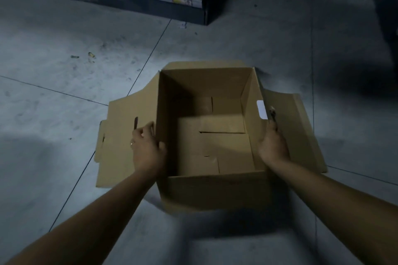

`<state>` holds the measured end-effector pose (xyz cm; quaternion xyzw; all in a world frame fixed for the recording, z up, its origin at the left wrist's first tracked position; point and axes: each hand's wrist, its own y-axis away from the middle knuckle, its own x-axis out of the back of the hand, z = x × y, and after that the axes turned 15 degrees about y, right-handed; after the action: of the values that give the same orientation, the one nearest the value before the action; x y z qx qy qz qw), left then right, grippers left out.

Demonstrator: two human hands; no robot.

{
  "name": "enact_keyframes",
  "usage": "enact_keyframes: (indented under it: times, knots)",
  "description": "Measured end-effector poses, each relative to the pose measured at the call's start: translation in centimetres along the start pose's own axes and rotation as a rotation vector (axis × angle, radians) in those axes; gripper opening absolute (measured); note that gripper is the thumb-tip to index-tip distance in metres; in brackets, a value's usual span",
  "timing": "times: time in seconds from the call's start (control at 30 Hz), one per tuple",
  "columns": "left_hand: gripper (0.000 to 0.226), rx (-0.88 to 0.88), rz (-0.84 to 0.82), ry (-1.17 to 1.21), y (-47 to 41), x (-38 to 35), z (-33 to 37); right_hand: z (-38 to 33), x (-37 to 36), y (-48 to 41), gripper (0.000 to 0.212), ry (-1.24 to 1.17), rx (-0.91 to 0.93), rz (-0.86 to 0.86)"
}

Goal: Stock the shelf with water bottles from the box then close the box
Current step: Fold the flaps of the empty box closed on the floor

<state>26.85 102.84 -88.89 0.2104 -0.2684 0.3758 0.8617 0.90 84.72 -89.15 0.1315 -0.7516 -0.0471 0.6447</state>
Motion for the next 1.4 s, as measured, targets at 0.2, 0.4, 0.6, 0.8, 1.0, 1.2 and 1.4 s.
enact_keyframes:
  times: [0.2, 0.4, 0.6, 0.8, 1.0, 1.2, 1.4]
  knots:
    - [0.075, -0.193, -0.060, -0.185, -0.6, 1.0, 0.9, -1.5, 1.6, 1.4, 0.082, 0.244, 0.148, 0.028]
    - [0.038, -0.917, -0.458, -0.378, 4.1, 3.8, 3.0, -0.6, 4.9, 6.0, 0.034, 0.378, 0.760, 0.116]
    - [0.094, -0.893, -0.633, -0.699, 6.8, 5.0, -2.4, 4.6, 3.1, 10.8, 0.070, 0.656, 1.088, 0.157]
    - [0.124, -0.935, -0.544, -0.767, 8.7, 3.0, -5.1, 4.3, -1.1, 10.9, 0.088, 0.765, 1.091, 0.284]
    - [0.105, -1.019, -0.641, -0.717, 7.5, 4.4, -4.6, 5.1, 0.5, 10.5, 0.102, 0.734, 1.166, 0.159]
    - [0.040, -1.039, -0.520, -0.191, 5.7, 7.6, -3.1, 6.1, 4.7, 9.1, 0.043, 0.345, 1.236, 0.270]
    - [0.049, -0.603, -0.309, 0.077, 3.9, 6.5, 0.3, 1.7, 7.4, 5.1, 0.018, 0.234, 1.020, 0.505]
